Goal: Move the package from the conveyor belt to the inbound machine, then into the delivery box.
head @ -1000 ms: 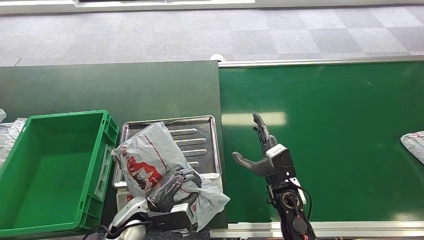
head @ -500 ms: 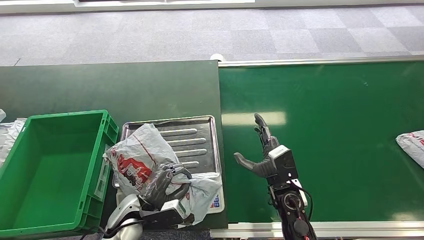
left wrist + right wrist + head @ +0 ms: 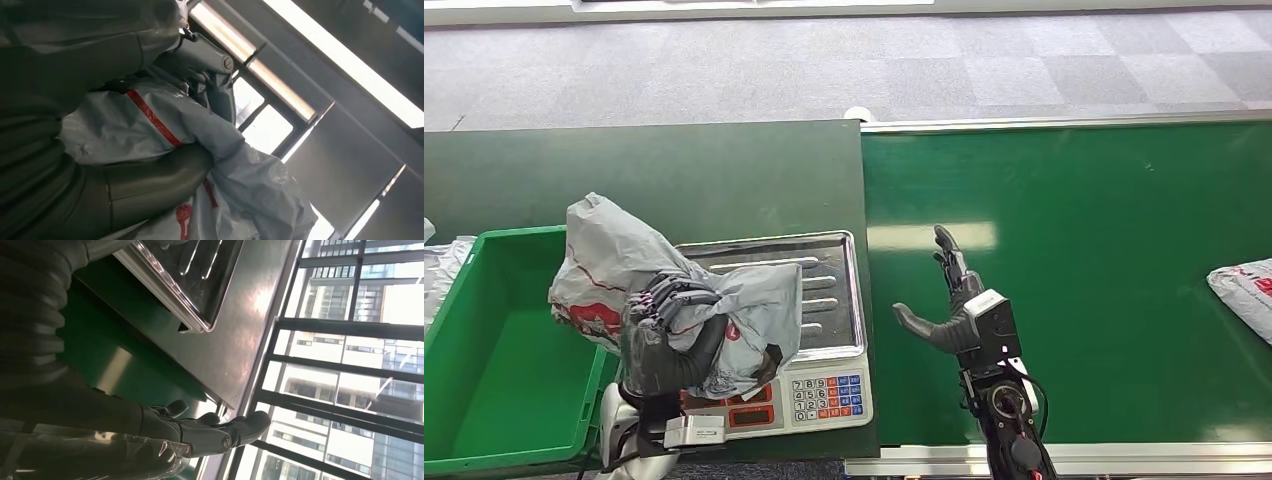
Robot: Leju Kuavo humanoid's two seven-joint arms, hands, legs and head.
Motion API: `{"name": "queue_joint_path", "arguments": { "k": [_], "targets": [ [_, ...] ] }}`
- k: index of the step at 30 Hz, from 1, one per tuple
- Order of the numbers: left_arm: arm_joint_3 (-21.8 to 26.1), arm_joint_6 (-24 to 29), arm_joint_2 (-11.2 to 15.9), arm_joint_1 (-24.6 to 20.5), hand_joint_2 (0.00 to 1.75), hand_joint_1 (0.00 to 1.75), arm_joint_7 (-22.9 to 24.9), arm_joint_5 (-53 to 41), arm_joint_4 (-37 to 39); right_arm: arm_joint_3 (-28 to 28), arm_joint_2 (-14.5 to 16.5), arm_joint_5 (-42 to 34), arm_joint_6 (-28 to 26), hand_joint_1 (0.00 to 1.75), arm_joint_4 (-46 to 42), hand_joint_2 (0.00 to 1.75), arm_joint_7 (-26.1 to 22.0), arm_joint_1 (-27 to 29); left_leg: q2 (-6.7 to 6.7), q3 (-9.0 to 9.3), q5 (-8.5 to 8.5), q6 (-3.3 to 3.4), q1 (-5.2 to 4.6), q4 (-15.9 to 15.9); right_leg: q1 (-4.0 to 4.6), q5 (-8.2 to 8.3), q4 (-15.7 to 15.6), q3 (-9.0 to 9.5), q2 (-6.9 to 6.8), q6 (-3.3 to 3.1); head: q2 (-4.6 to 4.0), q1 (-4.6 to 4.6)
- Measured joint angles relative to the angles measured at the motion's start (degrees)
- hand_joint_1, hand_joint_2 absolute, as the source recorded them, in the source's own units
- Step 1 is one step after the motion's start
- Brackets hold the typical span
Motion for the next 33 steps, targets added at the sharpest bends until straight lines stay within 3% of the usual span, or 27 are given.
{"name": "queue_joint_path", "arguments": {
  "k": [3,7,13,18,21,22,24,28,33],
  "targets": [
    [0.07,4.45,0.24,0.23,1.75,1.75,-0.03,0.15,-2.54,0.00,0.13,-0.07,-0.10,0.00,0.17,1.75,-0.12,-0.07,-0.02,0.00,0.00,0.00,0.00,0.00,0.00,0.00,0.00,0.00,-0.01,0.00,0.00,0.01],
    [1.07,5.94,0.07,0.82,1.75,1.75,-0.03,-2.34,-5.56,0.03,0.27,-0.24,-0.42,0.00,0.41,1.75,-0.22,-0.08,-0.01,-0.01,0.00,0.00,0.00,0.00,0.00,0.00,0.00,-0.01,-0.01,0.00,0.00,0.00],
    [9.95,6.11,-3.57,0.75,1.75,1.75,-0.03,-9.76,-9.24,0.03,0.27,-0.48,-1.43,0.00,0.54,1.75,-0.27,0.53,0.00,0.00,0.00,0.00,0.00,0.00,0.00,0.00,0.00,-0.03,-0.01,0.00,0.00,0.01],
    [13.27,6.11,-4.68,0.61,1.75,1.75,0.20,-10.31,-9.22,0.02,0.27,-0.53,-1.61,0.00,0.48,1.75,-0.27,0.94,0.01,0.00,0.00,0.00,0.00,0.00,0.00,0.00,0.00,-0.04,-0.01,0.00,0.00,0.00],
    [19.50,6.08,-5.76,-0.01,1.75,1.75,10.48,-11.14,-7.16,-0.02,0.25,-0.61,-1.94,0.00,-0.46,1.75,-0.03,2.25,0.01,0.00,0.00,0.00,0.01,0.00,0.01,-0.01,0.00,-0.05,0.00,-0.01,0.00,0.01],
    [20.59,6.04,-5.44,-0.19,1.75,1.75,15.51,-11.19,-5.85,-0.04,0.25,-0.57,-1.99,0.00,-0.93,1.75,0.13,2.69,0.02,0.00,0.00,0.00,0.02,0.00,0.01,-0.01,0.00,-0.06,0.00,-0.01,0.00,0.00],
    [21.65,5.93,-4.45,-0.36,1.75,1.75,21.10,-10.98,-3.43,-0.09,0.22,-0.44,-1.99,0.00,-1.60,1.75,0.49,3.27,0.02,0.00,0.00,-0.01,0.03,0.00,0.03,-0.01,0.00,-0.07,0.00,-0.01,0.00,0.00],
    [23.42,4.79,-3.12,-0.85,1.75,1.75,25.76,-11.19,0.29,-0.21,0.21,-0.20,-1.99,0.00,-2.35,1.75,0.85,3.81,0.02,-0.01,0.00,-0.01,0.04,-0.01,0.04,-0.01,0.00,-0.06,0.00,-0.02,0.00,0.01],
    [24.92,-0.40,-2.56,-1.31,1.75,1.75,31.61,-15.06,3.00,-0.38,0.26,0.54,-1.88,0.00,-2.77,1.75,0.93,4.30,0.03,0.01,0.00,-0.01,0.03,-0.01,0.03,-0.01,-0.01,-0.04,0.00,-0.01,0.00,0.01]
  ]
}}
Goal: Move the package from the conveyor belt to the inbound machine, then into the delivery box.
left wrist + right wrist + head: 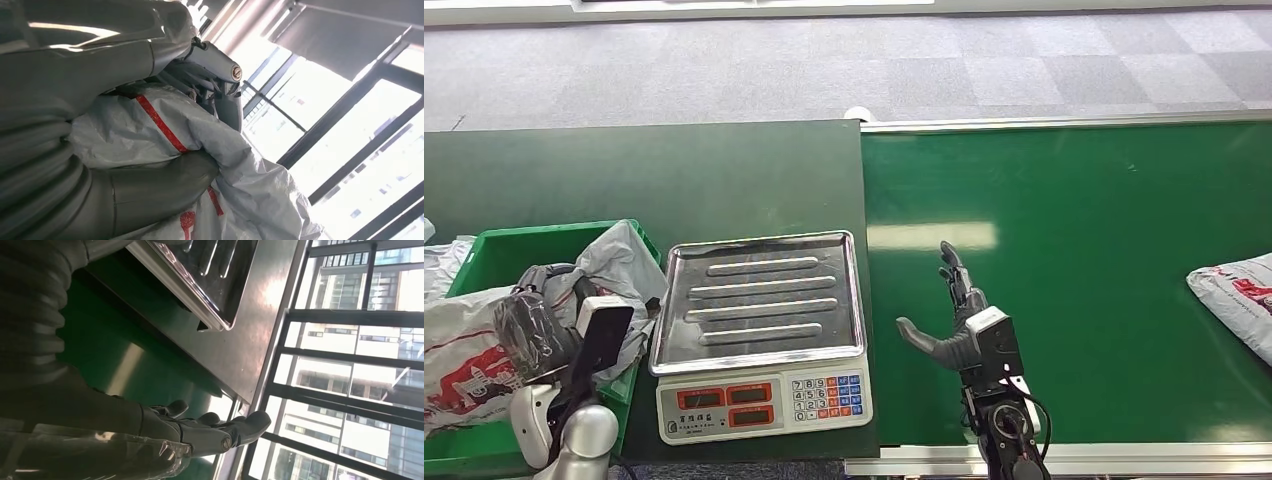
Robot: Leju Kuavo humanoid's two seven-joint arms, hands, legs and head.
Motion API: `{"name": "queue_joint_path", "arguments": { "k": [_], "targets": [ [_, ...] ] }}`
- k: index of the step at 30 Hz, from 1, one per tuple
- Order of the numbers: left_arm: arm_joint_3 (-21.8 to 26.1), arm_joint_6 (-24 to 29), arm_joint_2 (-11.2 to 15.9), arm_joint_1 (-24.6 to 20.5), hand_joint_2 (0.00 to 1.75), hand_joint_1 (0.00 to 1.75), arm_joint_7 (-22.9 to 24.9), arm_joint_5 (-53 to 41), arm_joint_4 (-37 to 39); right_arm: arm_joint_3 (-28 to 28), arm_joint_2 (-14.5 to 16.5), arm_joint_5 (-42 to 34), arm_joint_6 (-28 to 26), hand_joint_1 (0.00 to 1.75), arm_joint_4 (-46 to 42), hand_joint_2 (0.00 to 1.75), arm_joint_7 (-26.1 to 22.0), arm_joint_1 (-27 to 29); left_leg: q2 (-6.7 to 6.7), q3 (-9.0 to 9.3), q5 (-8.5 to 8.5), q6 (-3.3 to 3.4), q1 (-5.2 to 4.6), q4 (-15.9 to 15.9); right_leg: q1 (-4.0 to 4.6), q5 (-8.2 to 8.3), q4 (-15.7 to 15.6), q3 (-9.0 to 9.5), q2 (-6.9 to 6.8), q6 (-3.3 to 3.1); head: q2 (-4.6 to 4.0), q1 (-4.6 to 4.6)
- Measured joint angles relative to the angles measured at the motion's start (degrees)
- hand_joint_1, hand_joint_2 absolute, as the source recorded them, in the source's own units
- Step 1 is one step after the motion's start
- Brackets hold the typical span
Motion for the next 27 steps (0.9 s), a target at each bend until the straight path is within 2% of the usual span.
{"name": "queue_joint_path", "arguments": {
  "k": [3,4,7,8,15,21,24,27],
  "targets": [
    [0.30,-1.70,0.05,-0.33,1.75,1.75,1.66,-1.49,0.84,-0.14,0.06,0.20,0.11,0.00,-0.05,1.75,0.01,0.06,0.02,0.07,0.00,0.00,0.01,-0.01,0.01,0.00,0.00,0.03,0.01,0.00,0.00,-0.01],
    [0.37,-1.88,0.07,-0.44,1.75,1.70,1.85,-1.63,1.05,-0.20,0.06,0.21,0.13,0.00,-0.05,1.75,0.01,0.06,0.01,0.09,0.00,0.00,0.01,-0.01,0.01,0.00,0.01,0.05,0.01,-0.01,0.00,-0.01],
    [0.57,-2.06,0.16,-0.68,1.75,0.39,2.21,-1.79,1.46,-0.33,0.08,0.32,0.22,0.00,-0.05,1.75,0.04,0.05,0.01,0.14,0.01,-0.02,0.05,-0.04,0.05,0.00,0.02,0.08,0.01,-0.02,0.00,-0.02],
    [0.62,-1.89,0.19,-0.73,1.75,0.00,2.22,-1.76,1.52,-0.37,0.08,0.35,0.25,0.00,-0.05,1.75,0.07,0.05,0.01,0.15,0.02,-0.03,0.07,-0.04,0.08,0.00,0.03,0.09,0.01,-0.02,0.00,-0.02],
    [0.96,1.07,0.22,-0.92,1.75,0.00,-0.64,1.66,1.50,-0.51,0.08,0.37,0.24,0.00,-0.06,1.75,0.18,0.04,-0.02,0.23,0.04,-0.06,0.11,-0.05,0.12,-0.03,0.04,0.19,0.00,-0.06,0.00,-0.01],
    [1.38,5.93,0.14,-0.75,1.75,0.00,-9.15,9.53,0.09,-0.65,0.08,0.10,0.24,0.00,-0.08,1.75,0.30,0.06,-0.03,0.24,0.05,-0.07,0.11,-0.04,0.12,-0.03,0.04,0.21,-0.01,-0.06,0.00,-0.01],
    [2.39,6.50,-0.61,-0.59,1.75,0.00,-14.45,11.98,-1.13,-0.72,0.10,-0.04,0.24,0.00,-0.08,1.75,0.31,0.06,-0.03,0.20,0.05,-0.07,0.10,-0.04,0.11,-0.02,0.04,0.20,-0.01,-0.06,0.00,0.00],
    [3.24,6.50,-1.26,-0.54,1.75,0.00,-16.21,12.74,-1.87,-0.77,0.10,-0.09,0.24,0.00,-0.08,1.75,0.31,0.07,-0.03,0.15,0.04,-0.07,0.09,-0.03,0.10,-0.02,0.03,0.17,-0.01,-0.05,0.00,0.01]
  ]
}}
